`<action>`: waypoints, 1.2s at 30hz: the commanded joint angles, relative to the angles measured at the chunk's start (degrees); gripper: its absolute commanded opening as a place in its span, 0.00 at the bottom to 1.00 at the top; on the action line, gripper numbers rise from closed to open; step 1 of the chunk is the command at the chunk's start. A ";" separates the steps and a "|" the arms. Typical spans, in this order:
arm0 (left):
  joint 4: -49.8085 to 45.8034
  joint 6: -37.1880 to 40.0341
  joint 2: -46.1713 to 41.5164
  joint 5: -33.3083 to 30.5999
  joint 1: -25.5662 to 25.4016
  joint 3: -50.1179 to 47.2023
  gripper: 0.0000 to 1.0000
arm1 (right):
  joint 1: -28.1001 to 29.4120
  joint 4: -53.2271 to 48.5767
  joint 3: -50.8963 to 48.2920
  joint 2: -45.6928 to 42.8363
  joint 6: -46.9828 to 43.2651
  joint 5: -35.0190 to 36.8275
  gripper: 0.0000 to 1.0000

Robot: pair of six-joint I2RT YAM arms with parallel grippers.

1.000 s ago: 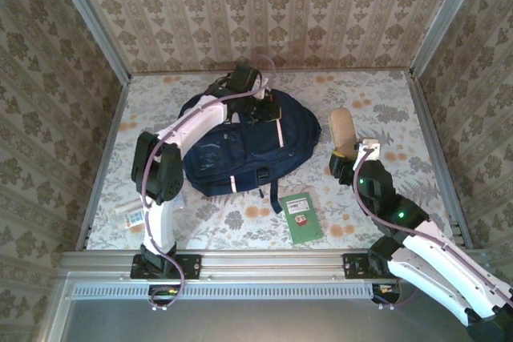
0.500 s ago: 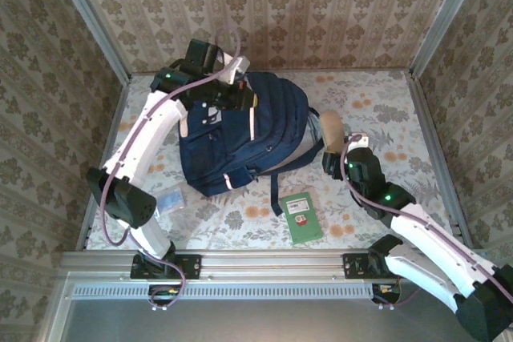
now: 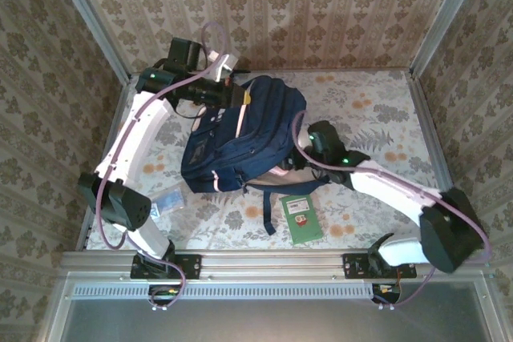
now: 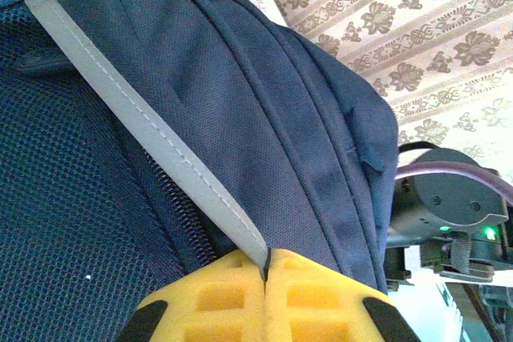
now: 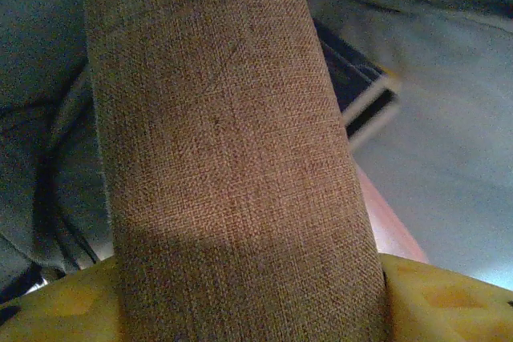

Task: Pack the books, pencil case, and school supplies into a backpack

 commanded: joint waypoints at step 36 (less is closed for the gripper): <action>22.09 -4.63 4.91 -12.66 -3.00 -12.11 0.00 | 3.89 -26.99 -6.34 -28.32 11.48 18.92 0.75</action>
